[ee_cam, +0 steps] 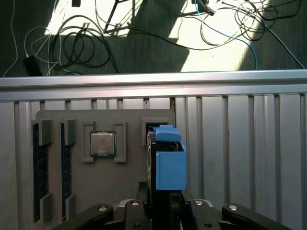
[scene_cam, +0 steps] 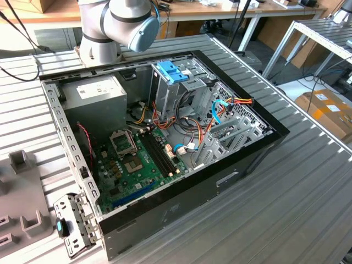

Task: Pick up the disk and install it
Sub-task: 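Pick up the disk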

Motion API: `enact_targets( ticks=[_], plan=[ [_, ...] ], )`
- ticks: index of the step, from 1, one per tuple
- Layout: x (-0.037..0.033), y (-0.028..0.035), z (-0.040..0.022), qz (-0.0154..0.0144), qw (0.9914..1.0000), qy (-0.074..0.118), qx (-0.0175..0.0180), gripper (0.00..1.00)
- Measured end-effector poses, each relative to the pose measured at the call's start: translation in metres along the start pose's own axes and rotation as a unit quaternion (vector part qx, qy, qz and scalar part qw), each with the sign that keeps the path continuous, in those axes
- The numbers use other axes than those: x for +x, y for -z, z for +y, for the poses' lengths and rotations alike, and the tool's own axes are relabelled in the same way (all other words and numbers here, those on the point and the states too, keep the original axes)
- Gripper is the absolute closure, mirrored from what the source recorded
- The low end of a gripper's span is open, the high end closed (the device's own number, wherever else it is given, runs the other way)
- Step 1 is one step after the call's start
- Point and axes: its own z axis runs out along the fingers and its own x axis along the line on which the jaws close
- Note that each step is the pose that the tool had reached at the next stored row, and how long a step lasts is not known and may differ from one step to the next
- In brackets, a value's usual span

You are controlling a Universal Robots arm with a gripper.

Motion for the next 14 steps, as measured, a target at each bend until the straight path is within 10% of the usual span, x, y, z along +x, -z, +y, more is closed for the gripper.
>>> enact_targets(
  ticks=[14],
  plan=[
    [0.0001,0.0083,0.0001,0.0014,1.0,0.0,0.0,0.65]
  ],
)
